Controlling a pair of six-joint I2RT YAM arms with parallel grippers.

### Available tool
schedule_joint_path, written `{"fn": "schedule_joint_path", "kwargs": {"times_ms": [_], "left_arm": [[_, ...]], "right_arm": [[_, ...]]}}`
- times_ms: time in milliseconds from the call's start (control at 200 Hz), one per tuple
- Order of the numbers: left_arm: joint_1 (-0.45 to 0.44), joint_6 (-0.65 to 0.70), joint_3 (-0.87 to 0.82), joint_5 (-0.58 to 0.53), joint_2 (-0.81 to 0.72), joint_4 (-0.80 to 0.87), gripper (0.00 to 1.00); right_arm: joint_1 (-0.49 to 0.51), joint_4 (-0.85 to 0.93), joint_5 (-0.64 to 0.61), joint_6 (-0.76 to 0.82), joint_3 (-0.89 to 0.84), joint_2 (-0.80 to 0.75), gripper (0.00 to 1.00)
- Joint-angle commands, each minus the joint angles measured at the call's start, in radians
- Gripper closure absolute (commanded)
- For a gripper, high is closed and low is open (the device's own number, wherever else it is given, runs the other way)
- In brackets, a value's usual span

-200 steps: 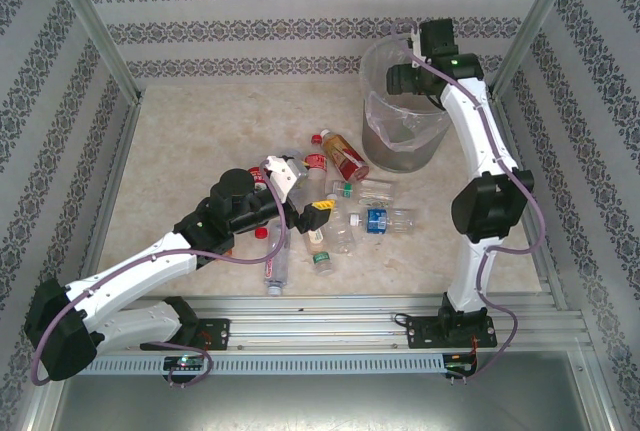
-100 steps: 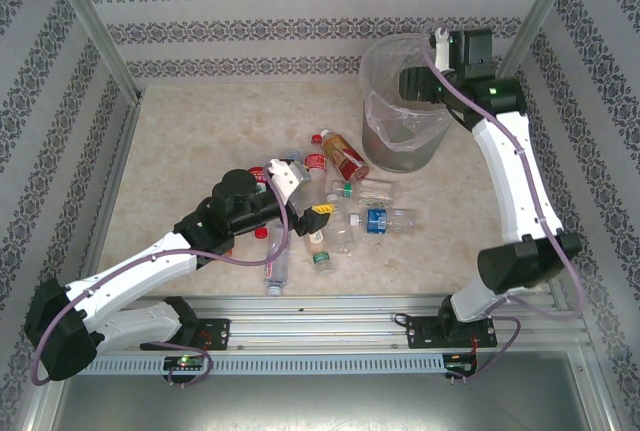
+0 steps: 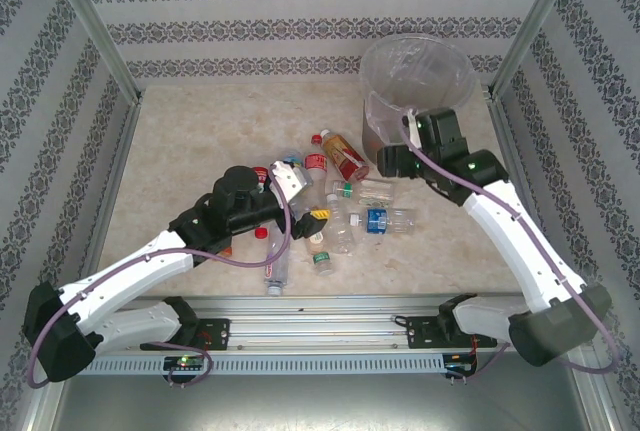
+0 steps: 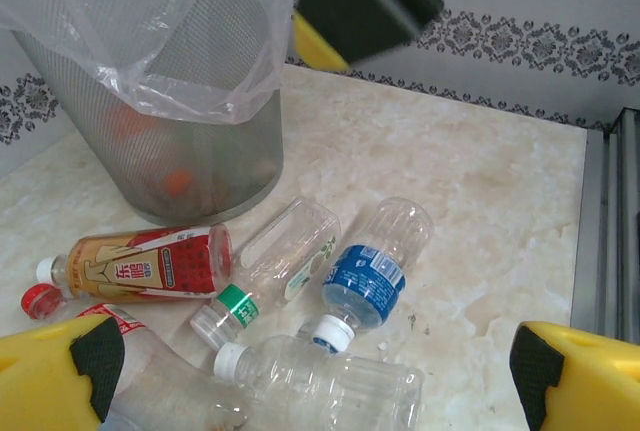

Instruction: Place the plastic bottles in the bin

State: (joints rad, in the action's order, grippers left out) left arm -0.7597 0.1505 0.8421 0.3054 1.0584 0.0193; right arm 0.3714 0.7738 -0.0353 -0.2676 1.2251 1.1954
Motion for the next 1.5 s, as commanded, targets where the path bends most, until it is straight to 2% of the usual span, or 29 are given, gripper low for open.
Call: {"fn": "schedule_joint_path", "kwargs": {"times_ms": [0,165,240,310,365,425,500,580,704,969,1139,1494], "left_arm": [[-0.012,0.068,0.028,-0.004,-0.037,0.117,0.00],[-0.015,0.112,0.030,-0.013,-0.043,0.163,0.00],[-0.015,0.124,0.027,-0.016,-0.043,0.171,0.00],[-0.015,0.124,0.020,-0.016,-0.040,0.168,0.00],[-0.016,0.120,0.018,-0.010,-0.038,0.163,0.00],[-0.018,0.113,0.017,-0.002,-0.036,0.161,0.00],[-0.021,0.110,0.018,0.000,-0.033,0.161,0.00],[-0.023,0.109,0.019,0.001,-0.029,0.163,0.00],[-0.022,0.103,0.019,0.003,-0.028,0.159,0.00],[-0.023,0.085,0.020,0.023,-0.015,0.149,0.00],[-0.023,0.083,0.020,0.027,-0.015,0.146,0.00],[-0.023,0.077,0.022,0.035,-0.015,0.145,0.00]], "right_arm": [[0.021,-0.025,-0.034,-0.167,-0.128,-0.057,0.17],[0.057,-0.048,-0.060,-0.346,-0.287,-0.090,0.15],[0.062,-0.081,-0.046,-0.372,-0.341,-0.088,0.13],[0.064,-0.105,0.001,-0.333,-0.354,-0.065,0.13],[0.068,-0.118,0.070,-0.238,-0.348,-0.043,0.12],[0.078,-0.074,0.034,-0.187,-0.332,-0.008,0.11],[0.078,-0.040,0.046,-0.175,-0.322,0.022,0.09],[0.080,-0.048,0.052,-0.290,-0.350,0.019,0.07],[0.088,-0.154,0.059,-0.524,-0.461,-0.037,0.03],[0.098,-0.262,0.026,-0.789,-0.523,-0.068,0.02],[0.099,-0.330,-0.006,-0.915,-0.537,-0.057,0.02],[0.119,-0.390,-0.030,-1.056,-0.567,0.001,0.03]]}}
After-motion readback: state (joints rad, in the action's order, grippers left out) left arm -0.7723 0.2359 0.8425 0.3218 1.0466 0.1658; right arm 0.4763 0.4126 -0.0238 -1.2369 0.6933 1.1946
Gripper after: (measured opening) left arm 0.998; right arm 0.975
